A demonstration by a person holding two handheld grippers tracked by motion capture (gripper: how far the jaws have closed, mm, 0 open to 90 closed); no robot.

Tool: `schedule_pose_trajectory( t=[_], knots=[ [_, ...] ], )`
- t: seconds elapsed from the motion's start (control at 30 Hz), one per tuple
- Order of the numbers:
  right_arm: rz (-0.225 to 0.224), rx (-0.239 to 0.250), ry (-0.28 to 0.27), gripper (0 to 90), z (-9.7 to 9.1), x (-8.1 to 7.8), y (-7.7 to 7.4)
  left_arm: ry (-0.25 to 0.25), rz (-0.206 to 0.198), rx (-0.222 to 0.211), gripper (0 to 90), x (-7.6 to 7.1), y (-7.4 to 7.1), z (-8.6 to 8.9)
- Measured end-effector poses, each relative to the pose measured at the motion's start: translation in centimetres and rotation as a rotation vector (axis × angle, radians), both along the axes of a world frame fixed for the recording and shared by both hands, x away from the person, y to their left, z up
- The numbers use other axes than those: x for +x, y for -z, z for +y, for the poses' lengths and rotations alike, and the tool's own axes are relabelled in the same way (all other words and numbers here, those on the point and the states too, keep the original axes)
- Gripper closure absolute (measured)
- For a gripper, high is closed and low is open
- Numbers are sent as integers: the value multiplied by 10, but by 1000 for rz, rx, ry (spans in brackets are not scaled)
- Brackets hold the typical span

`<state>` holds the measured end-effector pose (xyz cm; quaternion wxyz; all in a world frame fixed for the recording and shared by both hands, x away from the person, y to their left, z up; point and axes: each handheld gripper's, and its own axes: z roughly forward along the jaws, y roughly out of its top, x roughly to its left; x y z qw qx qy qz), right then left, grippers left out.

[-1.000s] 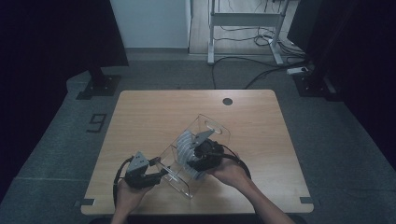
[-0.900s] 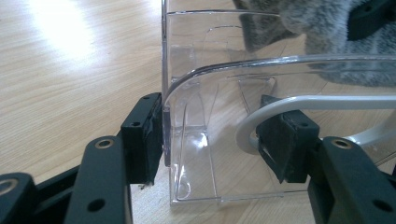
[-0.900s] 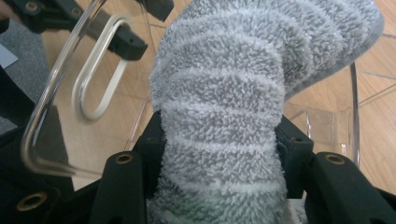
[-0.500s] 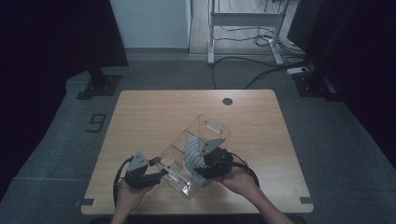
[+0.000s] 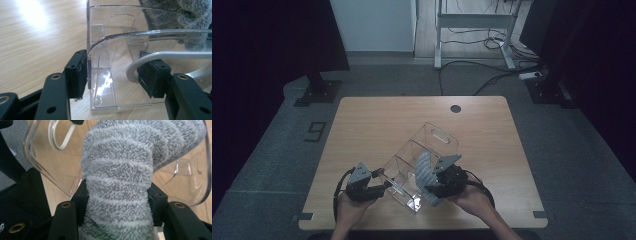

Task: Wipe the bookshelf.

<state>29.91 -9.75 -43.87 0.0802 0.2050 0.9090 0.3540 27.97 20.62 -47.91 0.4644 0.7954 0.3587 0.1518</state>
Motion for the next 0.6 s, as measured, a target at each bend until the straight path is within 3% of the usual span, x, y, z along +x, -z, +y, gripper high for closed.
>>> schedule_pose_trajectory(
  t=[0.6],
  knots=[
    [39,13,21,483,-8,-7,22,-3,1,-1,422,0,0,-1]
  ],
)
